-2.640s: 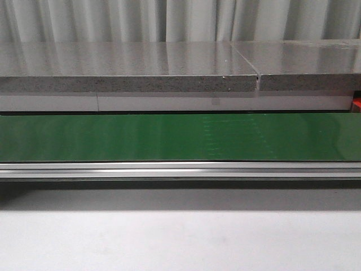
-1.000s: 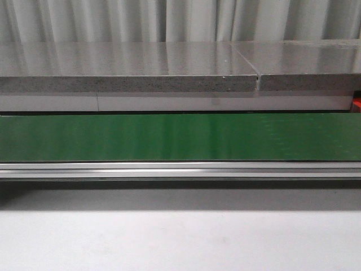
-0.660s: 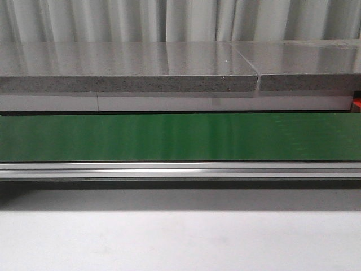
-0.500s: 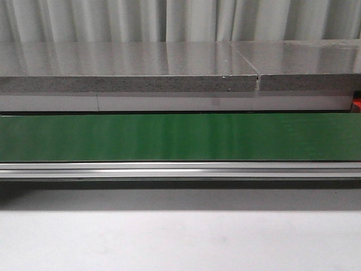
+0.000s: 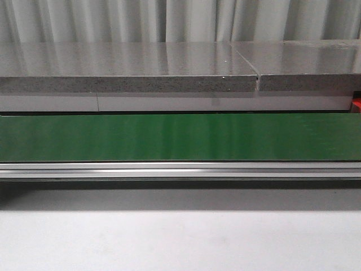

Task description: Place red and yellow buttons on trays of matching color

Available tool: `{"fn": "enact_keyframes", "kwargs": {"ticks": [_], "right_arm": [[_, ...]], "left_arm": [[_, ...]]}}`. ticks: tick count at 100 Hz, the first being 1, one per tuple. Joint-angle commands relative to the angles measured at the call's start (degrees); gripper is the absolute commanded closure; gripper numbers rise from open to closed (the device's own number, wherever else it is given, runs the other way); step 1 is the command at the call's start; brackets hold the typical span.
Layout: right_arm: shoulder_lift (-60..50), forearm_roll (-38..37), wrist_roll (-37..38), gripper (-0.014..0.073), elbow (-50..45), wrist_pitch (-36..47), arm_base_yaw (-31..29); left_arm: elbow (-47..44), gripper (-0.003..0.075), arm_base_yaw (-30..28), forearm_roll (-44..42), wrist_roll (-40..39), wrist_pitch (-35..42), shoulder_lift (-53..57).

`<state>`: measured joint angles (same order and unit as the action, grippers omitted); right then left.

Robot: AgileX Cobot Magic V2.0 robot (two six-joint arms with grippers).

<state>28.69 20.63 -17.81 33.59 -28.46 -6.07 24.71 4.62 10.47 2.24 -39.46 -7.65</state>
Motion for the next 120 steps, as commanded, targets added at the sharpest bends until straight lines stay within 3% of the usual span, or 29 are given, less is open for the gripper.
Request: {"fn": "enact_keyframes", "kwargs": {"ticks": [1, 11, 21, 53, 120], "right_arm": [[-3.9, 0.5, -0.7, -0.0041, -0.6, 2.3, 0.2], [-8.6, 0.5, -0.7, -0.0033, -2.3, 2.0, 0.2], [-12.1, 0.5, -0.7, 0.0061, -2.8, 1.3, 0.2], [-13.4, 0.5, -0.7, 0.0666, -2.8, -0.6, 0.2], [-13.4, 0.5, -0.7, 0.0660, -2.8, -0.4, 0.2]], "left_arm": [[1.4, 0.0739, 0.3, 0.9, 0.1, 3.9, -0.6], [1.4, 0.0739, 0.3, 0.9, 0.1, 3.9, -0.6], [1.4, 0.0739, 0.3, 0.9, 0.1, 3.9, -0.6], [1.4, 0.0739, 0.3, 0.9, 0.1, 3.9, -0.6], [1.4, 0.0739, 0.3, 0.9, 0.1, 3.9, -0.6]]}}
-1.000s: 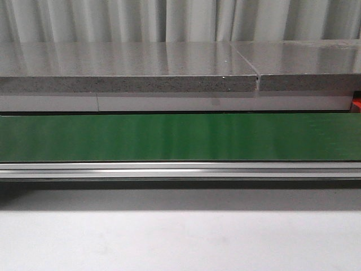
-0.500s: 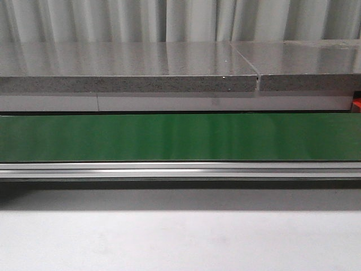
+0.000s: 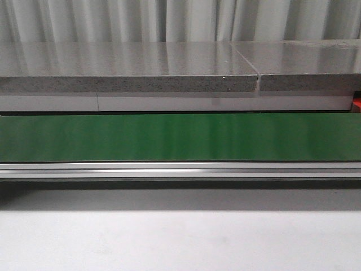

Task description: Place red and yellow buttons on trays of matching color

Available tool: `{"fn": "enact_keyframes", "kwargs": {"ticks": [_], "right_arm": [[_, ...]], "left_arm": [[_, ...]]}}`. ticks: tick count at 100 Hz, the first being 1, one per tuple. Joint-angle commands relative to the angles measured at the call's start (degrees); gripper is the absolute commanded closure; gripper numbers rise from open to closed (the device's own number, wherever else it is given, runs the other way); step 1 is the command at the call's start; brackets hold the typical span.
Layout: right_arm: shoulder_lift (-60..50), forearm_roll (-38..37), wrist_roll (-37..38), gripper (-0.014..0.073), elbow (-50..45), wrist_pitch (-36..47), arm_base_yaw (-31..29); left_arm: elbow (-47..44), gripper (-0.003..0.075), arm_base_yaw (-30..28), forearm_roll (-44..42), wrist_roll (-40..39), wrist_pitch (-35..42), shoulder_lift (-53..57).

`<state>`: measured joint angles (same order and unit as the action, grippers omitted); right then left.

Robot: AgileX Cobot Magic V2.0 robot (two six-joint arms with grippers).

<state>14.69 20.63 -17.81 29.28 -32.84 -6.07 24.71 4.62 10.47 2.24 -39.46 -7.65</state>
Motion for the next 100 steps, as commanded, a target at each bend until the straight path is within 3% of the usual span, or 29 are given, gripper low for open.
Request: {"fn": "enact_keyframes", "kwargs": {"ticks": [1, 48, 79, 100], "right_arm": [[0.6, 0.5, -0.7, 0.0660, 1.5, 4.0, 0.2], [-1.0, -1.1, 1.4, 0.0660, -6.0, 13.2, 2.9], [-6.8, -20.6, 20.6, 0.0660, -18.1, 24.9, 6.2], [-9.1, -22.9, 23.9, 0.0660, -25.0, 31.3, 6.2]], "left_arm": [[1.4, 0.0739, 0.3, 0.9, 0.1, 3.9, -0.6], [1.4, 0.0739, 0.3, 0.9, 0.1, 3.9, -0.6], [1.4, 0.0739, 0.3, 0.9, 0.1, 3.9, -0.6], [1.4, 0.0739, 0.3, 0.9, 0.1, 3.9, -0.6]]}}
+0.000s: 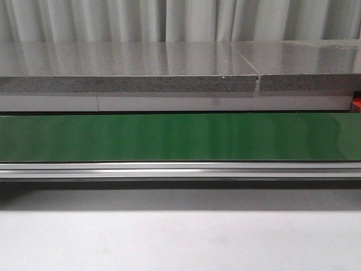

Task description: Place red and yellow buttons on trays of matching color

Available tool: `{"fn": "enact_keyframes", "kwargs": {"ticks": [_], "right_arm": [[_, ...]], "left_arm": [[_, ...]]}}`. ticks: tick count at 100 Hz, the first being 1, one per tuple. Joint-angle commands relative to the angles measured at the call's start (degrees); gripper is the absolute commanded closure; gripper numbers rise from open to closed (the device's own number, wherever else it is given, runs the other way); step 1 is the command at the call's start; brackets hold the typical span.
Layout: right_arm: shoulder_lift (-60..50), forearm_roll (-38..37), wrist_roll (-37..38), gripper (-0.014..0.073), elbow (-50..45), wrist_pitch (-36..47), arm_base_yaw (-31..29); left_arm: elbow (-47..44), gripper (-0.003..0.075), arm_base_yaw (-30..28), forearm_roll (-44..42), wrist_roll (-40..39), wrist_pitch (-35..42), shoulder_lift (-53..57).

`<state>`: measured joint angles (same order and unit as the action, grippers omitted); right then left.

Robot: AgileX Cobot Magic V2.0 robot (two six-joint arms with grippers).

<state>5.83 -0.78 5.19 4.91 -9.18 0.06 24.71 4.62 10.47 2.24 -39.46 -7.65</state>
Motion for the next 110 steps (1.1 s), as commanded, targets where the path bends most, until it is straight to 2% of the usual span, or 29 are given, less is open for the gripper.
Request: {"fn": "enact_keyframes", "kwargs": {"ticks": [1, 19, 49, 110], "right_arm": [[-0.3, -1.5, 0.9, 0.0660, -1.0, 7.8, 0.0], [-2.6, -1.5, 0.9, 0.0660, -5.7, 12.6, 0.0], [-7.6, -1.5, 0.9, 0.0660, -5.6, 10.9, 0.0], [-7.6, -1.5, 0.9, 0.0660, -5.6, 9.5, 0.0]], "left_arm": [[1.4, 0.0739, 0.3, 0.9, 0.1, 3.9, -0.6], [1.4, 0.0739, 0.3, 0.9, 0.1, 3.9, -0.6], [1.4, 0.0739, 0.3, 0.9, 0.1, 3.9, -0.6], [1.4, 0.0739, 0.3, 0.9, 0.1, 3.9, -0.6]]}}
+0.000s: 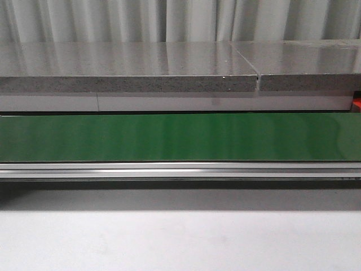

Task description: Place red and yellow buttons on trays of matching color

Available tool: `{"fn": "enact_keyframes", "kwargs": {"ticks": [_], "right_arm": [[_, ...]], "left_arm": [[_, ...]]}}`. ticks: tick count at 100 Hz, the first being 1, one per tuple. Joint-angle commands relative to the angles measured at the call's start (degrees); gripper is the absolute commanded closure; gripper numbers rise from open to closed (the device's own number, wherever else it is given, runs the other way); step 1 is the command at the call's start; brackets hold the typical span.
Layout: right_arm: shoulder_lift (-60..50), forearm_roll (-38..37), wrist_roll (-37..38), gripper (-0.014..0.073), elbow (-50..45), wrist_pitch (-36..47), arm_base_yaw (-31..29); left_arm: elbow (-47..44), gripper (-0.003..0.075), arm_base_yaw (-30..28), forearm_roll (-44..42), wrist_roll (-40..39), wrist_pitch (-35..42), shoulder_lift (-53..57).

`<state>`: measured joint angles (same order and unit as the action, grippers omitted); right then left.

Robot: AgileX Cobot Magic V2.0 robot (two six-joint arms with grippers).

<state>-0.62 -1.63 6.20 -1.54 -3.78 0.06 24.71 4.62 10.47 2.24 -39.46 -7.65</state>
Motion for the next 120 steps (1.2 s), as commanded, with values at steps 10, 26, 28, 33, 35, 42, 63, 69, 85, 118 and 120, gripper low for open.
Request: {"fn": "enact_keyframes", "kwargs": {"ticks": [10, 26, 28, 33, 35, 42, 63, 69, 85, 118, 120], "right_arm": [[-1.1, -0.7, -0.2, 0.0660, 0.8, 4.1, 0.0], [-1.1, -0.7, -0.2, 0.0660, 0.8, 4.1, 0.0], [-1.1, -0.7, -0.2, 0.0660, 0.8, 4.1, 0.0], [-1.1, -0.7, -0.2, 0.0660, 0.8, 4.1, 0.0], [-1.1, -0.7, -0.2, 0.0660, 0.8, 4.1, 0.0], [-1.1, -0.7, -0.2, 0.0660, 0.8, 4.1, 0.0], [-1.1, -0.7, -0.2, 0.0660, 0.8, 4.1, 0.0], [-1.1, -0.7, -0.2, 0.0660, 0.8, 4.1, 0.0], [-1.1, -0.7, -0.2, 0.0660, 0.8, 4.1, 0.0], [-1.1, -0.7, -0.2, 0.0660, 0.8, 4.1, 0.0], [-1.1, -0.7, -0.2, 0.0660, 0.8, 4.1, 0.0]], "left_arm": [[1.4, 0.0739, 0.3, 0.9, 0.1, 3.9, -0.6], [1.4, 0.0739, 0.3, 0.9, 0.1, 3.9, -0.6], [1.4, 0.0739, 0.3, 0.9, 0.1, 3.9, -0.6], [1.4, 0.0739, 0.3, 0.9, 0.1, 3.9, -0.6], [1.4, 0.0739, 0.3, 0.9, 0.1, 3.9, -0.6], [1.4, 0.0739, 0.3, 0.9, 0.1, 3.9, -0.6], [1.4, 0.0739, 0.3, 0.9, 0.1, 3.9, -0.6], [1.4, 0.0739, 0.3, 0.9, 0.1, 3.9, -0.6], [1.4, 0.0739, 0.3, 0.4, 0.1, 3.9, -0.6], [-4.5, 0.0739, 0.3, 0.4, 0.1, 12.1, -0.6], [-5.3, 0.0739, 0.3, 0.4, 0.1, 13.6, -0.6]]}}
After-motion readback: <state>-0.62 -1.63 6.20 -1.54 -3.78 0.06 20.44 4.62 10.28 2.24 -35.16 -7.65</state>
